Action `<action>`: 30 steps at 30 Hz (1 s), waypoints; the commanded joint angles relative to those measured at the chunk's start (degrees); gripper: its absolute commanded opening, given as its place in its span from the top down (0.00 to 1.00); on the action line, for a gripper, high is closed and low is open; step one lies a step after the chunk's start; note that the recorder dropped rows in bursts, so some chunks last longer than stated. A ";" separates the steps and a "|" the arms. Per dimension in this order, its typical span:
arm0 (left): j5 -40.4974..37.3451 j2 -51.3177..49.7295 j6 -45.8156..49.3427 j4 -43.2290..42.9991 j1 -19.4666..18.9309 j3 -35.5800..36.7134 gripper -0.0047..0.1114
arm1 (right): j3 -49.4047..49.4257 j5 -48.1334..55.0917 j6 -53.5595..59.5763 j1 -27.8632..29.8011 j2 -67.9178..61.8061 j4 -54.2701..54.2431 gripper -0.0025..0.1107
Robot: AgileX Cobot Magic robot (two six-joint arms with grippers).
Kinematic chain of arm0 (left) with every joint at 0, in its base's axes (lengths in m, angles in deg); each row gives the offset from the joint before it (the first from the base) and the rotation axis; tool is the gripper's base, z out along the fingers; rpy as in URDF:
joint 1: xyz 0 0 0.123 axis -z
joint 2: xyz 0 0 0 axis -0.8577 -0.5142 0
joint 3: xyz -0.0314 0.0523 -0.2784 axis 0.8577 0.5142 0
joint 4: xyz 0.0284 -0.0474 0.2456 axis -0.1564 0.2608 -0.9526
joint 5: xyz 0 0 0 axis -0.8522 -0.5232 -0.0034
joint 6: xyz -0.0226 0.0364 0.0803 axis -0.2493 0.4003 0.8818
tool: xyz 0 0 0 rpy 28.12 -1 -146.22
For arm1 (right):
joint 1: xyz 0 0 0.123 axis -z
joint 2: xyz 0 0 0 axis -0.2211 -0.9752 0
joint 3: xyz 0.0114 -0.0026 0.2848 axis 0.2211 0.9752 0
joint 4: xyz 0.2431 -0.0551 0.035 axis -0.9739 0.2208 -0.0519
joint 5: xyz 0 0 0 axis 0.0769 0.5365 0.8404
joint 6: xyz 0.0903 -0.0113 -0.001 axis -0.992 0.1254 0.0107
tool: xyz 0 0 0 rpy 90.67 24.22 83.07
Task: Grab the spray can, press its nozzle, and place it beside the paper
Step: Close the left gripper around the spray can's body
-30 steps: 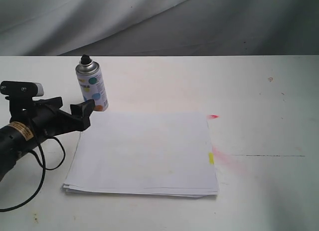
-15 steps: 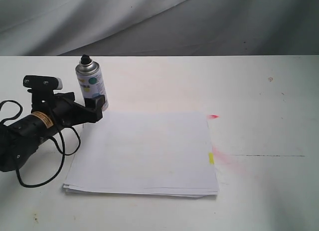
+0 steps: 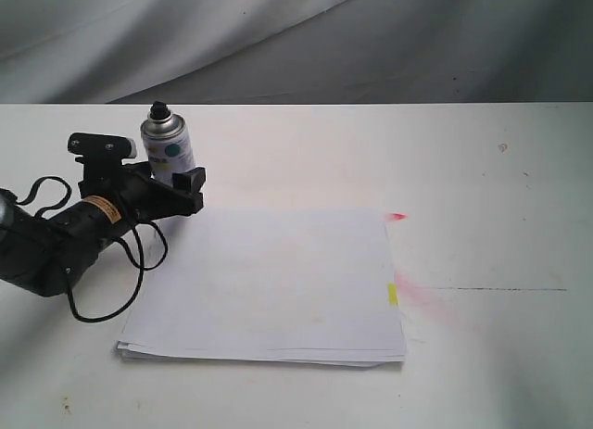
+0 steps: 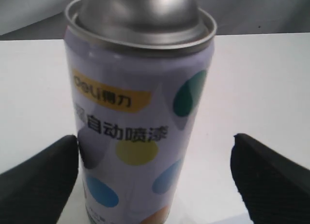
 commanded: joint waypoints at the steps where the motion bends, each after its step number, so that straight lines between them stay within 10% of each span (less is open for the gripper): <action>1: 0.53 -2.42 1.38 0.92 0.33 -2.75 0.27 | 0.20 -0.11 0.22 0.38 0.06 0.62 0.98; 30: 5.20 -6.48 5.64 2.47 0.33 -6.73 0.32 | 0.20 -0.11 0.22 0.38 0.06 0.62 0.98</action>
